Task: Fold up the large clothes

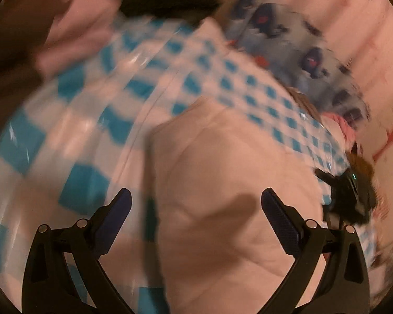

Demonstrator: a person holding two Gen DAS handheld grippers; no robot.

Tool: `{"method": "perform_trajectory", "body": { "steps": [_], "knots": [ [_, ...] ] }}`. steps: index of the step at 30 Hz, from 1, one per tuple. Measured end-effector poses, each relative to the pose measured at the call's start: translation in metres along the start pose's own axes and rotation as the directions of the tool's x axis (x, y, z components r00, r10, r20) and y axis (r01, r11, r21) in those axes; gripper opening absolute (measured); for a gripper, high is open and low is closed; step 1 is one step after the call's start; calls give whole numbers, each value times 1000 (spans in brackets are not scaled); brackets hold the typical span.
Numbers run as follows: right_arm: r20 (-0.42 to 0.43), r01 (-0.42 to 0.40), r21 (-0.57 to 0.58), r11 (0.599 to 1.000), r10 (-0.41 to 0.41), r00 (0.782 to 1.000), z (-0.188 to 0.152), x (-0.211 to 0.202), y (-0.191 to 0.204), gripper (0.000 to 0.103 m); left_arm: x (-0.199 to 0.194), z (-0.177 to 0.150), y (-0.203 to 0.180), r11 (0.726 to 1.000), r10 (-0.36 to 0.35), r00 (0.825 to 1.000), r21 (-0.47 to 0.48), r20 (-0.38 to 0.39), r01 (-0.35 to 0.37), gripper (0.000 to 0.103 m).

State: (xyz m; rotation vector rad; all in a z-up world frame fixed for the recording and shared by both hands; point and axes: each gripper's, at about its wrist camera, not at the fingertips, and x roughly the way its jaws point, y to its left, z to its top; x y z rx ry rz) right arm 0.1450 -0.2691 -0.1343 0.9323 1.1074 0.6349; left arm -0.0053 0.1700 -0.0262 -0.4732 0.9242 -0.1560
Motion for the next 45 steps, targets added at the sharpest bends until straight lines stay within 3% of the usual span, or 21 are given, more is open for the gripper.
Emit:
{"method": "perform_trajectory", "body": {
  "steps": [1,6,11,14,17,19,20,22,23,26,27,29,30,32,34,35,38,40,42,44,45],
  "knots": [
    [-18,2,-10,1000,-2,1000,-1,2,1,98,14,-1,7,998,-54,997,-43,-63,51,95],
    [-86,28,-40,999,-31,996,-7,21,6,98,49,-9,1,981,-172,974,-115,-151,155,95],
    [-117,-80,-31,996,76,990,-23,20,4,98,50,-20,-45,992,-56,988,101,-143,70,95],
    [-101,-143,10,990,143,985,-23,7,-4,98,48,-22,-59,989,-19,994,146,-111,35,95],
    [-77,-170,-119,978,161,984,-36,-4,27,98,33,-27,-80,973,26,999,231,-44,-15,95],
    [-78,-88,-231,969,71,994,-40,-7,44,98,30,-33,-93,955,76,997,288,-20,-67,95],
    [-69,-5,-199,980,-9,998,-33,-7,33,98,34,-35,-96,948,104,994,304,-18,-93,95],
    [14,95,-60,994,-94,995,-23,-21,5,98,39,-36,-100,944,141,990,305,-22,-128,96],
    [82,113,-19,993,-111,990,-22,-35,-1,98,40,-36,-101,939,158,987,311,-16,-145,96],
    [208,117,-237,965,-68,976,-41,-62,48,98,37,-40,-106,923,187,982,338,17,-181,96],
    [194,109,-335,936,-45,980,-52,-60,75,98,37,-42,-108,919,193,981,346,26,-190,96],
    [164,172,-436,883,-110,980,-62,-42,105,98,36,-42,-109,917,194,980,350,32,-193,96],
    [150,259,-447,856,-213,965,-62,-24,109,98,37,-41,-109,918,191,981,348,30,-190,96],
    [72,360,-403,841,-363,929,-53,18,77,98,38,-40,-109,923,185,982,340,27,-183,96],
    [19,302,-351,886,-316,949,-46,36,37,98,37,-35,-106,939,147,989,316,-6,-138,96],
    [17,308,-341,888,-321,947,-44,33,36,97,33,-31,-104,945,121,993,308,-19,-109,96],
    [4,321,-343,883,-340,940,-43,28,41,97,9,-26,-94,958,78,996,275,39,-86,96],
    [13,315,-321,893,-328,945,-41,9,47,96,14,-27,-88,959,87,996,270,17,-88,96],
    [77,302,-364,881,-295,952,-61,-21,68,96,33,-32,-78,973,61,996,225,-64,-45,96],
    [114,270,-433,860,-245,963,-91,-50,87,96,36,-35,-81,970,78,995,235,-55,-63,96],
    [121,290,-455,842,-264,957,-103,-55,89,96,36,-34,-82,970,76,996,236,-55,-61,96]
  ]
}}
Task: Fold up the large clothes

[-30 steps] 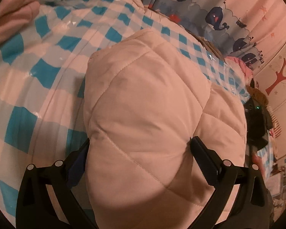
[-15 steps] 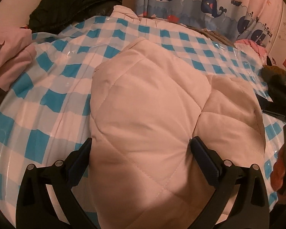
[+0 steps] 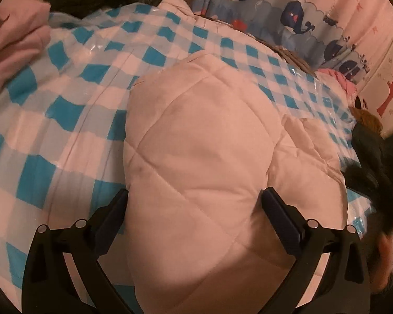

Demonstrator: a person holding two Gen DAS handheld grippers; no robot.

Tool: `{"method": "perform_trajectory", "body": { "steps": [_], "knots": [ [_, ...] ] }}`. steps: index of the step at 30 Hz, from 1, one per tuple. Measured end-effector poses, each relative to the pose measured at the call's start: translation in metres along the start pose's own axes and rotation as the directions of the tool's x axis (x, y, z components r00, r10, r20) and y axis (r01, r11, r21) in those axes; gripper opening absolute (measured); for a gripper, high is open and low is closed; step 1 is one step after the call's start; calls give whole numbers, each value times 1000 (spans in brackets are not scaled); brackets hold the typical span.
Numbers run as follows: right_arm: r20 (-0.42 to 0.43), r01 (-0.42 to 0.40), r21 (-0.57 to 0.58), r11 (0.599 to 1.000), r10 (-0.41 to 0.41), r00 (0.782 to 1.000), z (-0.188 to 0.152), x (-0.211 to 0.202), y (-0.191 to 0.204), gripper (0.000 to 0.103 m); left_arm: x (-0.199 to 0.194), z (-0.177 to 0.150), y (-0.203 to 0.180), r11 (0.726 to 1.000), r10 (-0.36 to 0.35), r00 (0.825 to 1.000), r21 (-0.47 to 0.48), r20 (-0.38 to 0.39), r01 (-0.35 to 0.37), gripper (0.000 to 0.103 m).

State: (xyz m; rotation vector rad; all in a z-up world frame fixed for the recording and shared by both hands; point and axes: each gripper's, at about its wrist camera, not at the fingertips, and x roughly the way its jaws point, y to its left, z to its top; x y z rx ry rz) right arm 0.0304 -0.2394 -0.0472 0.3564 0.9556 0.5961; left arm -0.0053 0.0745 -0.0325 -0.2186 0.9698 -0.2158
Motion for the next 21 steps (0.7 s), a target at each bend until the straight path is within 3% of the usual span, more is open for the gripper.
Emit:
{"method": "perform_trajectory", "body": {
  "steps": [2,5,8,11,13,14,15,17,20,21],
  "knots": [
    [-109,129,-45,991,-133,985,-24,16,0,97,1,1,-1,1000,-4,1000,-5,-1,4,96],
    [-176,-1,125,992,23,984,-38,35,-43,97,-1,2,-10,1000,1,1000,28,-2,-1,96],
    [-169,58,110,992,-38,985,-30,18,-29,97,-13,0,-14,999,18,1000,38,9,-19,96],
    [-56,43,-20,999,-44,997,-40,-28,5,97,-20,-2,-10,999,26,1000,20,9,-26,96],
    [-100,152,-42,988,-155,983,-62,-24,6,97,-20,-4,-11,999,37,999,35,11,-37,96],
    [-175,160,-20,987,-161,971,-76,-6,-5,97,-19,-5,-12,998,39,999,43,10,-39,96],
    [-223,104,64,993,-87,971,-89,9,-23,97,-19,-7,-16,998,38,999,59,3,-38,96],
    [-224,69,121,990,-41,974,-91,9,-34,97,-24,-11,-27,992,69,997,101,24,-71,96],
    [-200,165,49,985,-152,968,-83,-11,-10,97,-36,-17,-30,990,67,997,119,34,-71,96],
    [-156,203,6,979,-200,967,-79,-24,5,97,-40,-19,-29,990,65,997,125,35,-69,96]
  ]
}}
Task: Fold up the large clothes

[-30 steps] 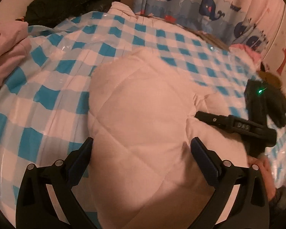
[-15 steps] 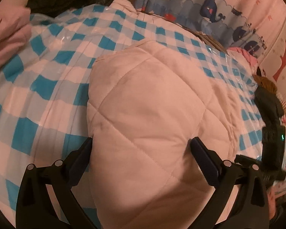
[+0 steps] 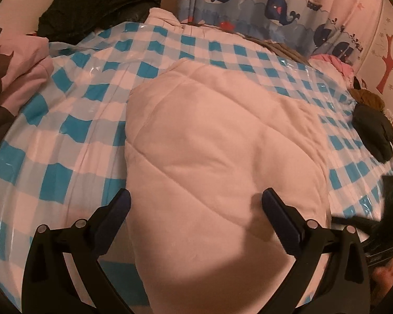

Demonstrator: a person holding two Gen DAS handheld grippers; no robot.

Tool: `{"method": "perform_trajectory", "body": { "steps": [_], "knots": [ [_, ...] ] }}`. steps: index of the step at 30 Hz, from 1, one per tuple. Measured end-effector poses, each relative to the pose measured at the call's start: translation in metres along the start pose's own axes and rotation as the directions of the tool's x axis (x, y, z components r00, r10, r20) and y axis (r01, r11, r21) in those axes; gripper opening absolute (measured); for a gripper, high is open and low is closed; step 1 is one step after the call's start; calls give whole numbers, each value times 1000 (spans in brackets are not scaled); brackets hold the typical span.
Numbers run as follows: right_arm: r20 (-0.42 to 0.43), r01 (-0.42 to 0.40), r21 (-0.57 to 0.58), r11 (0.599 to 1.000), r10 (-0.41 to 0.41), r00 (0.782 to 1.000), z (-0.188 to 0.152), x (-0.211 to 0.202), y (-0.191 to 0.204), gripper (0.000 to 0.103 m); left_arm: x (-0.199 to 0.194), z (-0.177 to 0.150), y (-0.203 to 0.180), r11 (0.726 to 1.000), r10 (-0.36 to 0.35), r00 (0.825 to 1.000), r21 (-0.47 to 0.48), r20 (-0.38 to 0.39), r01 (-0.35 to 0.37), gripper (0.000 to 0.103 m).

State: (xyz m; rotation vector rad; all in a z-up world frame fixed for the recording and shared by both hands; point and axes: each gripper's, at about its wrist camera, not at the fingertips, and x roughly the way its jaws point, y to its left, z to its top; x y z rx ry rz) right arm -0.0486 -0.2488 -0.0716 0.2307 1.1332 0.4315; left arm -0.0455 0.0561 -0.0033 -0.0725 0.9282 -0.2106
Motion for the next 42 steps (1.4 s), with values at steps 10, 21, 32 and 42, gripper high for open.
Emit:
{"method": "perform_trajectory", "body": {
  "steps": [10,21,32,42],
  "knots": [
    [-117,-59,8,998,60,991,-29,28,15,97,-18,-11,3,999,-24,999,-27,31,25,96],
    [271,52,-130,990,-15,962,103,-14,72,97,-10,-14,-9,1000,-24,998,11,58,24,96],
    [133,-48,-21,999,50,990,87,35,27,97,-16,-6,-5,1000,-4,994,-18,109,6,96],
    [294,-64,-64,996,80,952,-12,-18,-2,97,-31,-8,-13,999,9,995,-39,102,-5,96]
  ]
}}
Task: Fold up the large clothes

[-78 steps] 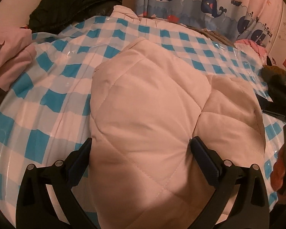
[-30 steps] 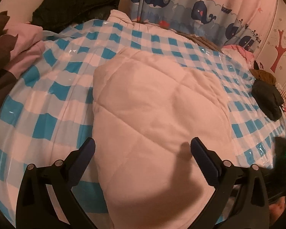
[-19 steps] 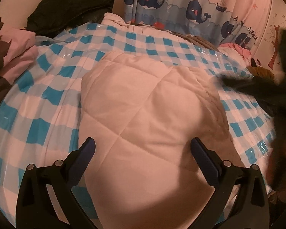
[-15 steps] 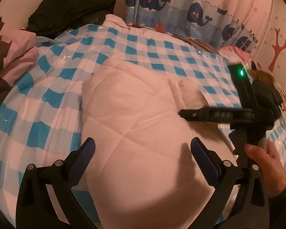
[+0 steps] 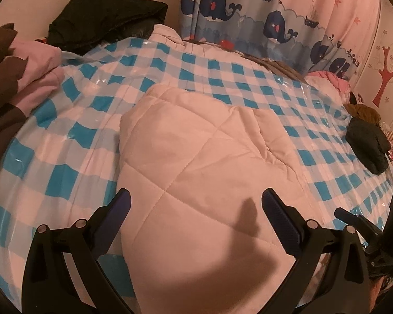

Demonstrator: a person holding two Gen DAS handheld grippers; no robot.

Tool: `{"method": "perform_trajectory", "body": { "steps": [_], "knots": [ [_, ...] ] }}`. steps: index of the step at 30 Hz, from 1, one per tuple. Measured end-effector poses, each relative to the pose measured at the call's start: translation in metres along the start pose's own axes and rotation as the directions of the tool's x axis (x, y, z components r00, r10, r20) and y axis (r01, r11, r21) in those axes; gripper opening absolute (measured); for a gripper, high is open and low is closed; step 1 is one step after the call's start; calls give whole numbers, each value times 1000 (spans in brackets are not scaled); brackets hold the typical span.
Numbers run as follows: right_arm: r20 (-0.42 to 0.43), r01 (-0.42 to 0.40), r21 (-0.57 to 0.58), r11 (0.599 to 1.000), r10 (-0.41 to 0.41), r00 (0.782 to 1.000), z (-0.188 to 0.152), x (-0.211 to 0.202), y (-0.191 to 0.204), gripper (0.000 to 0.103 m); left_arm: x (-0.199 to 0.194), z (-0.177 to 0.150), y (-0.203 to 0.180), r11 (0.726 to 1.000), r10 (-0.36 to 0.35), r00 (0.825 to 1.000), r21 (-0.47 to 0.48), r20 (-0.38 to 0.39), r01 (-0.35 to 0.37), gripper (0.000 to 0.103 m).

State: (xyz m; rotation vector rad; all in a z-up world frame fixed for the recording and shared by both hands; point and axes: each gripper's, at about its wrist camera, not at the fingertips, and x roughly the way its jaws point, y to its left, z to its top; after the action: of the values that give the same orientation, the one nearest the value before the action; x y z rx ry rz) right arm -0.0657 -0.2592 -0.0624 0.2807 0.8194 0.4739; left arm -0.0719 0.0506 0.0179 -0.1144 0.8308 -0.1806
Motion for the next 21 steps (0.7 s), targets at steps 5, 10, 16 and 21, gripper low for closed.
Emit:
{"method": "perform_trajectory", "body": {
  "steps": [5,10,16,21],
  "knots": [
    [-3,16,-23,1000,-16,1000,-3,-3,15,97,-24,-4,-10,999,24,999,30,39,-25,96],
    [43,87,-133,987,-82,996,0,-17,43,97,-43,-9,-18,994,76,995,72,68,-81,96],
    [76,93,-156,983,-82,994,22,-20,56,97,-58,-8,-21,987,127,987,91,96,-136,96],
    [78,125,-198,972,-111,991,47,-9,72,97,-62,-8,-18,983,155,984,83,90,-163,96]
  ]
}}
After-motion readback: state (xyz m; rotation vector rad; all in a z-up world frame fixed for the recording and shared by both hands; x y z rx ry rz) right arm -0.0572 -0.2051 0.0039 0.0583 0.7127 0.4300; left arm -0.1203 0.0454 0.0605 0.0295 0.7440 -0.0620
